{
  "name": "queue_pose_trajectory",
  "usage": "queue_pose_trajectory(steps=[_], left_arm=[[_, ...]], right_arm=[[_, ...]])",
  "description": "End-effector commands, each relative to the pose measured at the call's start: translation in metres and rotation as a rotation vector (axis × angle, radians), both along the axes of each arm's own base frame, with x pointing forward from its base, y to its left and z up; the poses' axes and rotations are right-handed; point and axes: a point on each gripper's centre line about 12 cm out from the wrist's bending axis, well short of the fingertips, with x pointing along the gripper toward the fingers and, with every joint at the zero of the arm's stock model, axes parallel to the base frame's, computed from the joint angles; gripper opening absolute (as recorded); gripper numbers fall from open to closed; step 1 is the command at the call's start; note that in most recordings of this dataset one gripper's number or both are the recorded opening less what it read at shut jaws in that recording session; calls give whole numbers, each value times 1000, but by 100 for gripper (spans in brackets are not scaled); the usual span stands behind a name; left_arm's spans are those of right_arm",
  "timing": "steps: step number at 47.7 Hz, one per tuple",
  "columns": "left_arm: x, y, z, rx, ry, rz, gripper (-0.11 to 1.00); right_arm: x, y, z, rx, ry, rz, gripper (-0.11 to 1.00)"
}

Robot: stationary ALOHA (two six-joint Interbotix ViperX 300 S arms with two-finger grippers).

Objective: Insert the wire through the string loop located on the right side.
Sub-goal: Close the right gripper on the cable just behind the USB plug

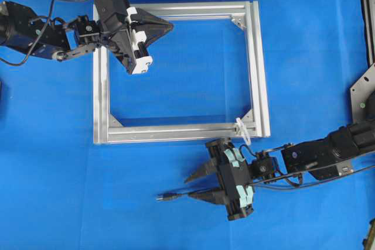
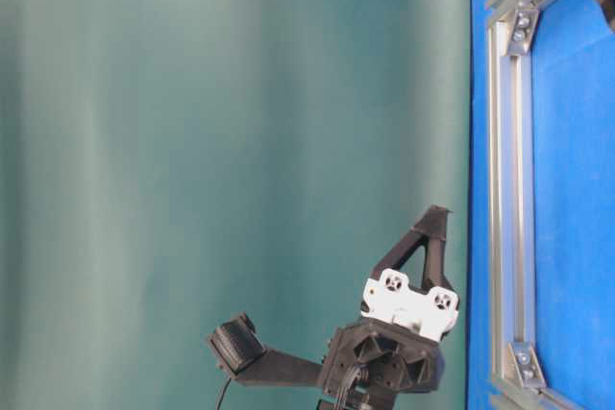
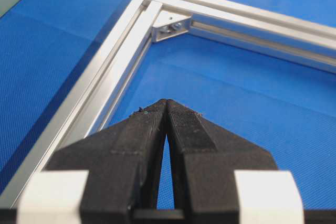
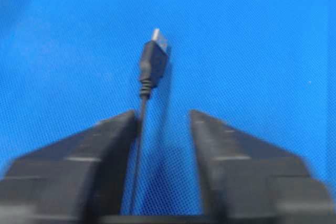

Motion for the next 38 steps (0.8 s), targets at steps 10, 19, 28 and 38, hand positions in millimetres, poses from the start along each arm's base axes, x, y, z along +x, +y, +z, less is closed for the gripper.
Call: queue_pose_trajectory(steps=[10, 19, 28, 38], left_arm=[[2, 0, 17, 15, -48, -3, 0], [1, 0, 17, 15, -48, -2, 0], [2, 0, 17, 15, -48, -3, 0], [2, 0, 17, 15, -48, -3, 0]], right_arm=[[3, 3, 6, 4, 0, 6, -3], [4, 4, 9, 7, -8, 6, -3], [5, 5, 22, 18, -23, 9, -3], [1, 5, 60, 27, -36, 27, -3]])
